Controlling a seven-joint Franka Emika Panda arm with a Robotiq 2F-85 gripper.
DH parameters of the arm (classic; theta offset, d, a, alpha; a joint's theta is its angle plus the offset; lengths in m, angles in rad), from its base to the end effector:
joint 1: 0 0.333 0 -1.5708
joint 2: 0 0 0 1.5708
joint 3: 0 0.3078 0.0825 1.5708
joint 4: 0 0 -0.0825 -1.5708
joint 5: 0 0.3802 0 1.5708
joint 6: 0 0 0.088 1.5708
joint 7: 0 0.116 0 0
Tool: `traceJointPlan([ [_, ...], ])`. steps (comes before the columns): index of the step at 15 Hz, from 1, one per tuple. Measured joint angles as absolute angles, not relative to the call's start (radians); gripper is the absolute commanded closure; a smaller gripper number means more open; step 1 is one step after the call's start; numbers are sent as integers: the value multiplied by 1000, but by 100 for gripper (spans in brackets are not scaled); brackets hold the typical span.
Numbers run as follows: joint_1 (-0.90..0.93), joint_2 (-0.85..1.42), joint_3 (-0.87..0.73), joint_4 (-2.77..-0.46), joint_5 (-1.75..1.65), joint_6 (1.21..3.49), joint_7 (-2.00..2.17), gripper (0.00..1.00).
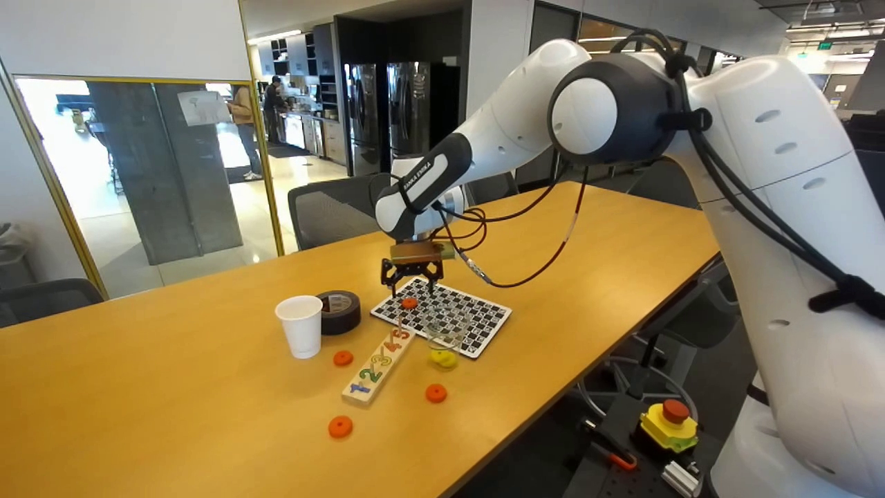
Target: Put the yellow discs on the table and then put the orange discs in the cup
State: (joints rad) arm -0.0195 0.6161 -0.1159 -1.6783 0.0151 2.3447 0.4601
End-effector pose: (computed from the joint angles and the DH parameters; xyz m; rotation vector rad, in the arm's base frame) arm 0.6737 -0.0834 0.2376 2.9639 -0.8890 0.0969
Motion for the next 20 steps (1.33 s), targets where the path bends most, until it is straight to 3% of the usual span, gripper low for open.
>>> traceJointPlan([
  [19,-18,665,-123,-1624,17,2285,461,0],
  [20,-18,666,-123,-1622,17,2283,461,25],
])
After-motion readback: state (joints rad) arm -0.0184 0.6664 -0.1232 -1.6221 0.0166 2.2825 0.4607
